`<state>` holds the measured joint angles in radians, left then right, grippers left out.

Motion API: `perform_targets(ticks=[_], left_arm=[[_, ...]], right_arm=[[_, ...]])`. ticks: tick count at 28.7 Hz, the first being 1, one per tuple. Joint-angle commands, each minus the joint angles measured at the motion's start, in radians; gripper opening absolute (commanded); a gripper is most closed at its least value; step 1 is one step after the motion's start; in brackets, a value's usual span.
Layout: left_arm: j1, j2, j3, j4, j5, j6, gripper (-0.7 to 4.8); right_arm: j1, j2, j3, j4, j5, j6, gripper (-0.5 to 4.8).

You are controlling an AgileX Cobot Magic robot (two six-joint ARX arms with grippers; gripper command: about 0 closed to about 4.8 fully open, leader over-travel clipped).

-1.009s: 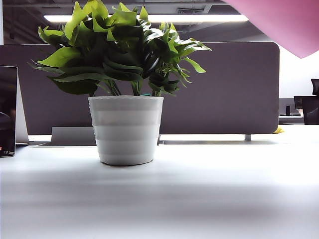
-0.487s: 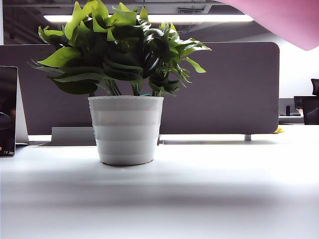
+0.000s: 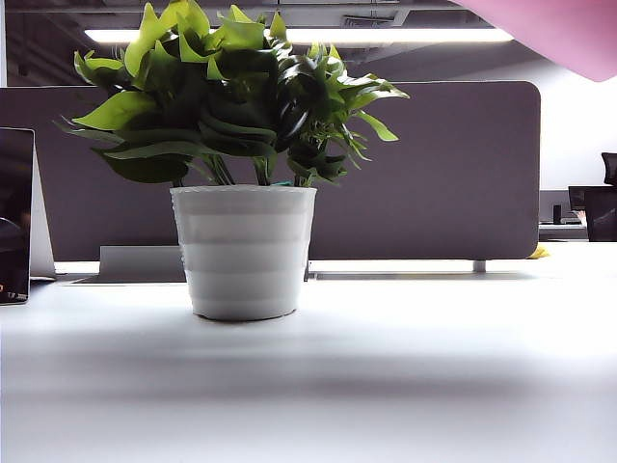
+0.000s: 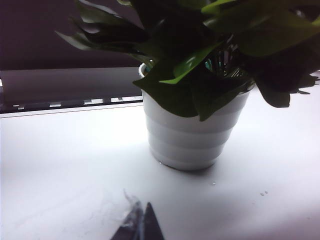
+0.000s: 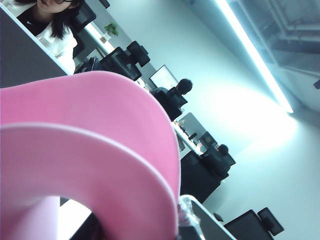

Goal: Pick up the watering can from the table, water the potted plant, and put the can back.

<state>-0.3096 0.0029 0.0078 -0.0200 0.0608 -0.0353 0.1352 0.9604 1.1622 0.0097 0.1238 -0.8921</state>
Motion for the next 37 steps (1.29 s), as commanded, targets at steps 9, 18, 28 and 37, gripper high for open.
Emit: perform_targets(ticks=[9,18,28,37], left_arm=[[0.000,0.001,0.001,0.006,0.000,0.001,-0.05],[0.000,0.001,0.001,0.006,0.000,0.001,-0.05],[0.000,0.001,0.001,0.006,0.000,0.001,-0.05],[0.000,0.001,0.001,0.006,0.000,0.001,-0.05]], right_arm=[[0.000,-0.005,0.014,0.138,-0.005,-0.064,0.75],[0.000,-0.005,0.014,0.179,-0.050,-0.082,0.75],[0.001,0.001,0.014,0.192,-0.079,-0.108,0.75],[0.001,0.005,0.015,0.243,-0.104,-0.138,0.75]])
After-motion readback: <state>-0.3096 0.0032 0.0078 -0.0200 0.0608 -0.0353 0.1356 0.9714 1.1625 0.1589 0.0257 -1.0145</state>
